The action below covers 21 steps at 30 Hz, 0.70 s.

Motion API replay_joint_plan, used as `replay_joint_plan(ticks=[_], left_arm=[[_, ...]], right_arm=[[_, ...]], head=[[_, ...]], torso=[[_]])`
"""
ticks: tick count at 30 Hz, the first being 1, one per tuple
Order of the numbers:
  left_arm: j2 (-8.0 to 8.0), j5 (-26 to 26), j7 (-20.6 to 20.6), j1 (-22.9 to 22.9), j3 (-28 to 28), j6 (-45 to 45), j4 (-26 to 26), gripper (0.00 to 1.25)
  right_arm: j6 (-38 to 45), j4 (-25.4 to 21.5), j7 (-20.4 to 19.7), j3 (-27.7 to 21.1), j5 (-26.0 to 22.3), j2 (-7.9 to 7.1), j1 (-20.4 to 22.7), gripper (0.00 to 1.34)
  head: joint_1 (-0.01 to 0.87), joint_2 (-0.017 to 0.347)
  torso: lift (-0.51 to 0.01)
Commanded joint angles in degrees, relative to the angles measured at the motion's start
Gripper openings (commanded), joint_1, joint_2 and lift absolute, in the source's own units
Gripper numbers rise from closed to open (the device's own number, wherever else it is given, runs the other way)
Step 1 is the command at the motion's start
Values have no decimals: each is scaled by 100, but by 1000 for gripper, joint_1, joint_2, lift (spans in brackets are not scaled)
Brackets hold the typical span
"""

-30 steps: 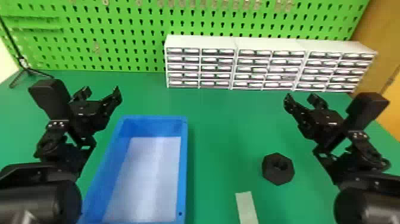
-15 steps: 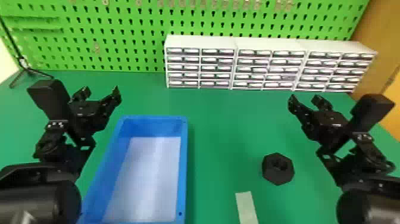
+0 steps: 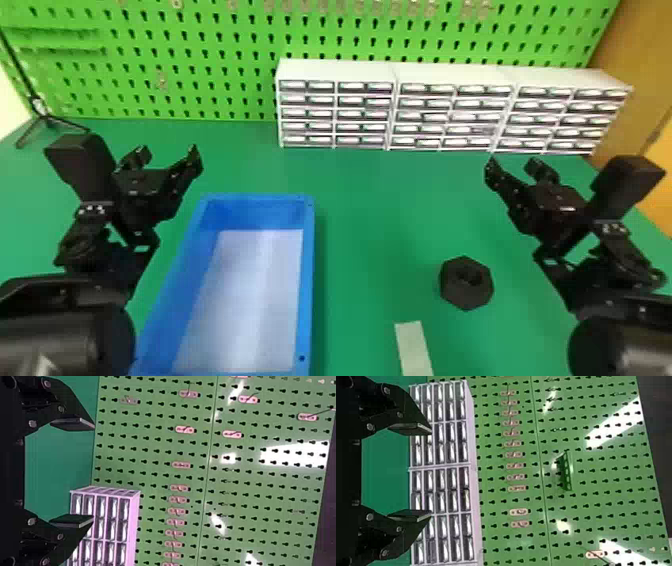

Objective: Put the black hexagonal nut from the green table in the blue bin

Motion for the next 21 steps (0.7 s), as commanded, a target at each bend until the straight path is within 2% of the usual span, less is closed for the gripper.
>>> replay_joint_plan(ticks=[1, 10, 16, 21], left_arm=[[0, 0, 0, 6, 11, 0, 0, 815], [0, 18, 0, 24, 47, 0, 0, 815], [0, 44, 0, 33, 73, 0, -9, 815], [0, 53, 0, 41, 108, 0, -35, 815]], right_arm=[[107, -68, 0, 14, 0, -22, 9, 815], [915, -428, 0, -4, 35, -40, 44, 815], [1443, -692, -114, -127, 70, 57, 149, 815], [2014, -1070, -123, -215, 97, 22, 273, 813]], head=[[692, 8], [692, 8], [692, 8], [692, 8]], torso=[[-97], [-97], [-97], [-97]])
